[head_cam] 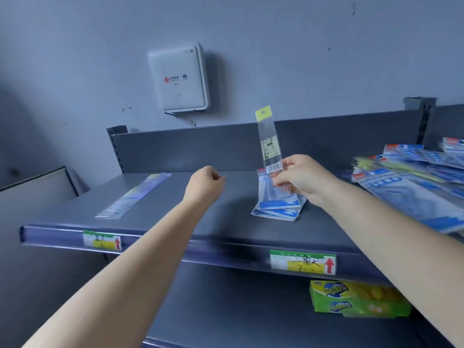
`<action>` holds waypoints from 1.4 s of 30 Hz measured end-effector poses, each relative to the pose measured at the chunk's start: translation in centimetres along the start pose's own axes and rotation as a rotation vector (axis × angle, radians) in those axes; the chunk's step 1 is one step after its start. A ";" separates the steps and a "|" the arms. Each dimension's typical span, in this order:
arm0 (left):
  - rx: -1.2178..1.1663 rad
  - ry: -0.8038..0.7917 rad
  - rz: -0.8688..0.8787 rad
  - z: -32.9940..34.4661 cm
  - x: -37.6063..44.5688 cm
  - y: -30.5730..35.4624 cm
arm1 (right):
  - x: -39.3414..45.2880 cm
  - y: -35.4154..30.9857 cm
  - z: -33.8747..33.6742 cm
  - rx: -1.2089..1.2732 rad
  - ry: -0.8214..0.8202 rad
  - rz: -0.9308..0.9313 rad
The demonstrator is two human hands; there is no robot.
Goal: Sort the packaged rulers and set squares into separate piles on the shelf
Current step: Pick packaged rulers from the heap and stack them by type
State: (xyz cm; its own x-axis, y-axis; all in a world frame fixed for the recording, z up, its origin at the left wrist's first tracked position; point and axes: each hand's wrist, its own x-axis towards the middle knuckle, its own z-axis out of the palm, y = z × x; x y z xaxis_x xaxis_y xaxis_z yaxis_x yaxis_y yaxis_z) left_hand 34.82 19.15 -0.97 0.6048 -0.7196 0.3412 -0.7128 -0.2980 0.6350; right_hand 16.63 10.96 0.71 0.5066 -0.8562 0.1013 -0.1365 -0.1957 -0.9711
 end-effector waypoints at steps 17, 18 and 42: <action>0.384 0.032 -0.068 -13.6 6.5 -18.9 | 6.7 -5.4 24.5 0.232 -0.266 0.084; 0.380 0.040 -0.060 -13.9 6.8 -19.4 | 7.1 -5.8 25.3 0.245 -0.284 0.098; 0.653 -0.012 0.492 -0.8 5.6 -0.2 | 3.8 -2.6 5.2 -1.571 0.161 -0.425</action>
State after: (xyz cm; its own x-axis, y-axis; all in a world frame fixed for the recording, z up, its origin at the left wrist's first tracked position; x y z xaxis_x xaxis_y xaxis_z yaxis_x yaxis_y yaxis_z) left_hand 38.66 15.66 1.37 0.1676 -0.8690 0.4655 -0.9611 -0.2491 -0.1190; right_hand 23.36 10.73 2.49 0.6568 -0.6350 0.4067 -0.7514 -0.5967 0.2817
